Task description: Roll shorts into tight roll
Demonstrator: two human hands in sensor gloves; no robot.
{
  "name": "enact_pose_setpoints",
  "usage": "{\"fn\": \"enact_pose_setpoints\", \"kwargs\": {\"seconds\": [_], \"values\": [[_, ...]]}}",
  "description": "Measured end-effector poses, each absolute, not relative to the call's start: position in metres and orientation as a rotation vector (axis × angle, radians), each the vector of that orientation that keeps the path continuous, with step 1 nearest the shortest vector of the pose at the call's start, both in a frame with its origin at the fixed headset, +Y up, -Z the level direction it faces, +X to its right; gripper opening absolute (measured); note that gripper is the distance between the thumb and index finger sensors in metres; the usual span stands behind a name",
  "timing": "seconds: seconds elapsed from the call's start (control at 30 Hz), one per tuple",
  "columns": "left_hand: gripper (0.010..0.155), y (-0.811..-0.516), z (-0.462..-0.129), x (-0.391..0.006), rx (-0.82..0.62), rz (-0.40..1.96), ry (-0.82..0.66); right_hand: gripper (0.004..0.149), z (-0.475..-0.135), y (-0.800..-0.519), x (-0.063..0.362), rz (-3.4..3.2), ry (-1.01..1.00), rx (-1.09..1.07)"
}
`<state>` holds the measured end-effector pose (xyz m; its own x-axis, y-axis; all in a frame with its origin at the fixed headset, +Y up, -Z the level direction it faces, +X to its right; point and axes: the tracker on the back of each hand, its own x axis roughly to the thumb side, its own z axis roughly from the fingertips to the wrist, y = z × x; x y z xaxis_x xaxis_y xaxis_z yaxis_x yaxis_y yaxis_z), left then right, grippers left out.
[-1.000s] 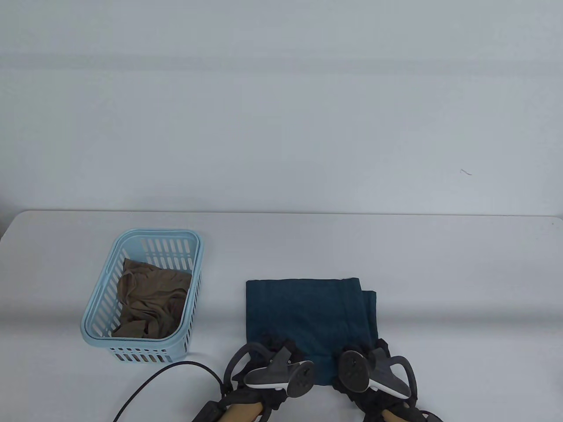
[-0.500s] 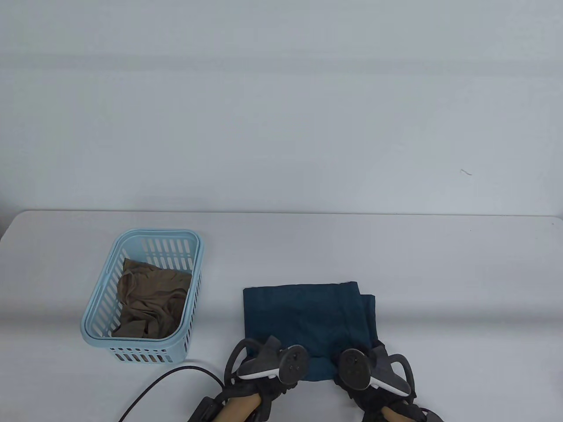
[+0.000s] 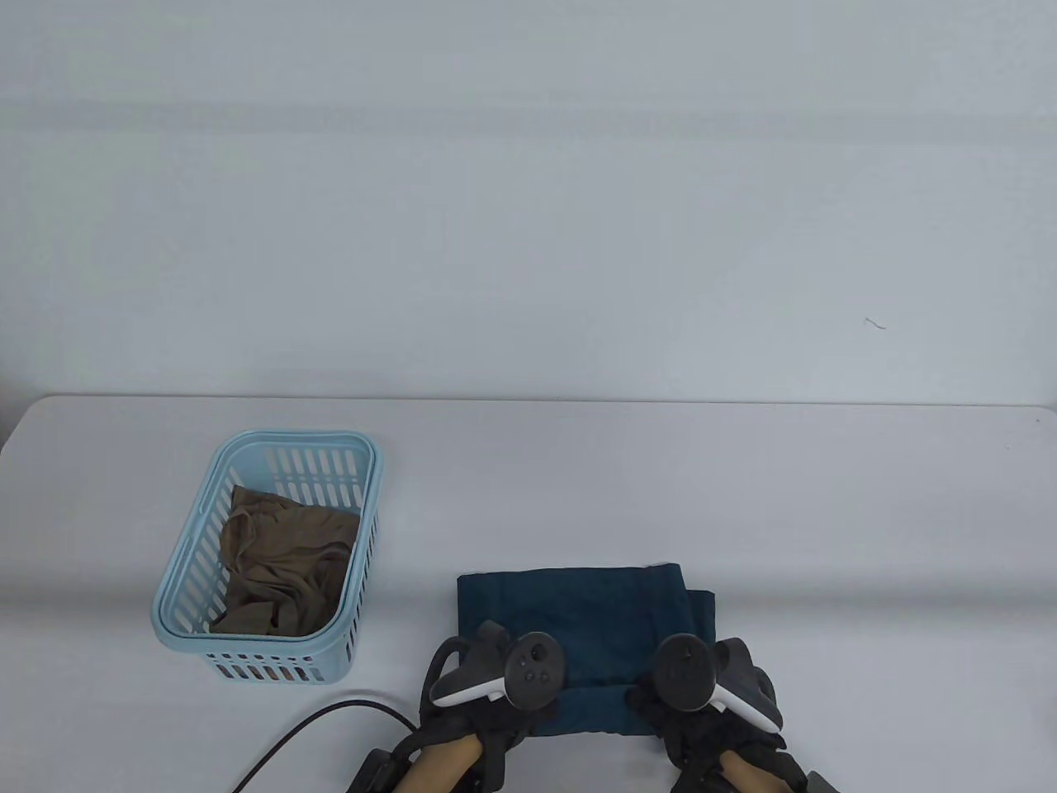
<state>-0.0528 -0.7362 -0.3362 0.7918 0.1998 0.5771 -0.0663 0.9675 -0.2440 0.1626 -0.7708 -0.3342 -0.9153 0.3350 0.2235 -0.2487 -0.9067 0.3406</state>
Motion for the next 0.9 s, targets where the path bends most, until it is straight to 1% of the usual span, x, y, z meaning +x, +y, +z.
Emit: {"fn": "enact_pose_setpoints", "kwargs": {"seconds": [0.07, 0.13, 0.17, 0.27, 0.37, 0.53, 0.67, 0.8, 0.9], "values": [[0.048, -0.727, -0.332, -0.052, -0.188, 0.158, -0.678, 0.051, -0.334, -0.77, 0.162, 2.777, 0.439, 0.394], [0.046, -0.726, -0.33, -0.048, -0.222, 0.133, -0.699, 0.052, -0.334, -0.77, 0.162, 2.786, 0.424, 0.381], [0.047, -0.728, -0.329, -0.047, -0.244, 0.081, -0.703, 0.052, -0.333, -0.769, 0.162, 2.793, 0.415, 0.369], [0.053, -0.734, -0.328, -0.042, -0.214, -0.023, -0.703, 0.057, -0.331, -0.761, 0.162, 2.855, 0.356, 0.339], [0.06, -0.739, -0.327, -0.041, -0.22, -0.064, -0.687, 0.061, -0.325, -0.752, 0.163, 2.912, 0.272, 0.42], [0.066, -0.751, -0.328, -0.038, -0.216, -0.102, -0.675, 0.071, -0.322, -0.757, 0.161, 2.978, 0.397, 0.488], [0.072, -0.764, -0.329, -0.036, -0.256, -0.159, -0.669, 0.077, -0.324, -0.768, 0.159, 2.987, 0.522, 0.507], [0.075, -0.77, -0.329, -0.034, -0.254, -0.17, -0.669, 0.076, -0.324, -0.775, 0.156, 3.034, 0.511, 0.52], [0.074, -0.773, -0.328, -0.033, -0.223, -0.197, -0.674, 0.069, -0.324, -0.776, 0.154, 3.062, 0.398, 0.551]]}}
